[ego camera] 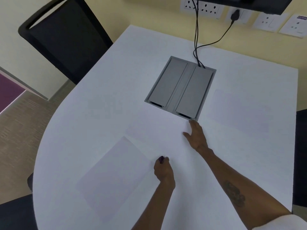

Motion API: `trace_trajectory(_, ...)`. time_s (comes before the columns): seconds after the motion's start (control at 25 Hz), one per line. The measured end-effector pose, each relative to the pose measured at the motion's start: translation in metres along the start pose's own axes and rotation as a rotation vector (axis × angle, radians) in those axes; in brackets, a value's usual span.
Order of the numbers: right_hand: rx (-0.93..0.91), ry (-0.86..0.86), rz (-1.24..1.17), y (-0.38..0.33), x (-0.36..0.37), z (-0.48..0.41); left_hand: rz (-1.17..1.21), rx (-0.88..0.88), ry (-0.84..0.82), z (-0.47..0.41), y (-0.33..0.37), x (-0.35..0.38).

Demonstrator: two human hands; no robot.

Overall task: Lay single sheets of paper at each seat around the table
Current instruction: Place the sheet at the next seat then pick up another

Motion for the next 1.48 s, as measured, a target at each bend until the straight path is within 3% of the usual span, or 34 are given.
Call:
trace_trajectory(0.2, -0.077, -0.216, 0.173, 0.004, 0.022, -0.012, 0.132, -0.035, 0.025, 0.004, 0.011, 0.022)
trace_trajectory(0.4, -0.071, -0.2, 0.197, 0.006, 0.027, -0.013, 0.253, -0.031, 0.048, 0.003, 0.016, 0.032)
trace_trajectory(0.64, -0.066, -0.142, 0.142, 0.008, 0.023, -0.01, 0.201, 0.06, 0.075, -0.008, 0.031, 0.025)
trace_trajectory(0.92, 0.017, 0.061, -0.056, 0.004, 0.0, -0.025, 0.179, 0.1, 0.014, -0.013, 0.041, 0.003)
trace_trajectory(1.04, 0.132, 0.096, -0.284, 0.009, -0.005, -0.031, 0.126, 0.111, 0.003, -0.013, 0.043, -0.007)
trace_trajectory(1.24, 0.268, 0.044, -0.648, 0.001, -0.012, -0.019, 0.073, 0.163, 0.011, -0.002, 0.053, -0.035)
trace_trajectory(1.48, 0.307, -0.055, -0.797, -0.03, -0.013, 0.032, -0.082, 0.268, 0.091, 0.024, 0.068, -0.084)
Point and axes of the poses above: each hand's wrist, its own z-axis away from the middle knuckle, its own x-axis out of the palm, y = z × x, the point moved 6 cm from there along -z, towards the middle knuckle, and after that the axes turned 7 degrees about -x, right-handed, at the moved point
